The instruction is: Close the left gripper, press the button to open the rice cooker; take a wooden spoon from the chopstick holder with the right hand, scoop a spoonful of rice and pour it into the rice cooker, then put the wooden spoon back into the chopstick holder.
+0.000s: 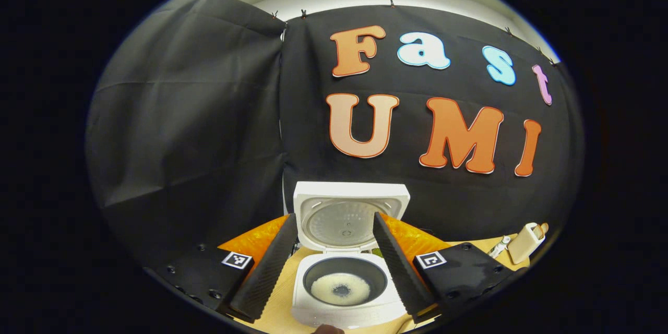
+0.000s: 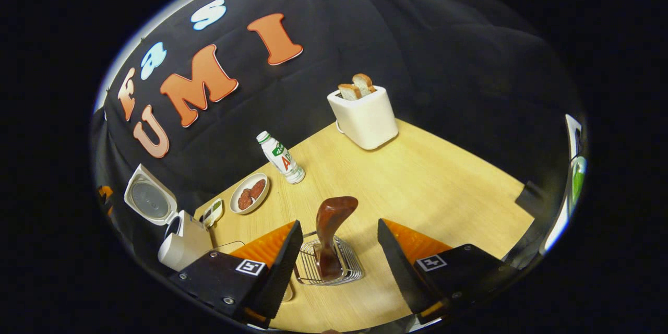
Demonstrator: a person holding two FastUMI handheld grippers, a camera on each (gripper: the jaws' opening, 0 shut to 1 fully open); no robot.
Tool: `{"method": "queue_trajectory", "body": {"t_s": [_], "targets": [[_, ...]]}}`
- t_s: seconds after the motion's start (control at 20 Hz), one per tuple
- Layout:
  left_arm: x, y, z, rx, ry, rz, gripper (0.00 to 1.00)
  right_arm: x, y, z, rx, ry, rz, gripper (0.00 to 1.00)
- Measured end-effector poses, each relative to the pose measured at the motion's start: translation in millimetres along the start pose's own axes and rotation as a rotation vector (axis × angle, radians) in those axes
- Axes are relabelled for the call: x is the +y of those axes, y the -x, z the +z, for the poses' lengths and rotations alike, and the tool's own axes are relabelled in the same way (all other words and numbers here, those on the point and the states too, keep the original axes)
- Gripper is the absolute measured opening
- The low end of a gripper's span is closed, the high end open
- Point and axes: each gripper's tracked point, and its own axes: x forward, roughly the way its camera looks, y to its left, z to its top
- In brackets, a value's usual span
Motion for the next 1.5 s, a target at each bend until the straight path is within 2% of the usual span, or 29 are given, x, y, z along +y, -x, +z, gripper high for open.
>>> {"method": "queue_trajectory", "body": {"t_s": [0.25, 0.4, 0.6, 0.7, 0.8, 0.85, 0.9, 1.0, 1.2, 1.5], "targets": [[-9, -67, 26, 0.039, 0.002, -0.014, 0.98, 8, 35, 34, -0.102, 0.103, -0.044, 0.90], [-16, -113, 27, 0.068, 0.011, -0.028, 0.98, 13, 51, 48, -0.171, 0.138, -0.075, 0.90], [-28, -173, 11, 0.123, -0.024, -0.038, 0.98, 14, 73, 60, -0.230, 0.156, -0.098, 0.90], [-34, -189, -4, 0.175, -0.004, -0.039, 0.98, 19, 79, 63, -0.252, 0.171, -0.106, 0.90], [-33, -204, -8, 0.192, -0.029, -0.030, 0.99, 16, 83, 66, -0.276, 0.195, -0.127, 0.90], [-34, -205, -10, 0.209, -0.069, -0.025, 0.98, 9, 85, 63, -0.277, 0.202, -0.129, 0.90], [-38, -207, -13, 0.220, -0.081, -0.061, 0.99, 5, 87, 60, -0.272, 0.206, -0.126, 0.90], [-49, -204, -23, 0.270, -0.071, -0.094, 1.00, 9, 84, 62, -0.266, 0.218, -0.107, 0.90], [-39, -168, -65, 0.449, -0.029, -0.047, 1.00, 26, 69, 67, -0.262, 0.251, -0.057, 0.90], [-43, -103, -125, 0.671, -0.016, -0.069, 0.99, 47, 49, 69, -0.243, 0.329, 0.023, 0.90]]}}
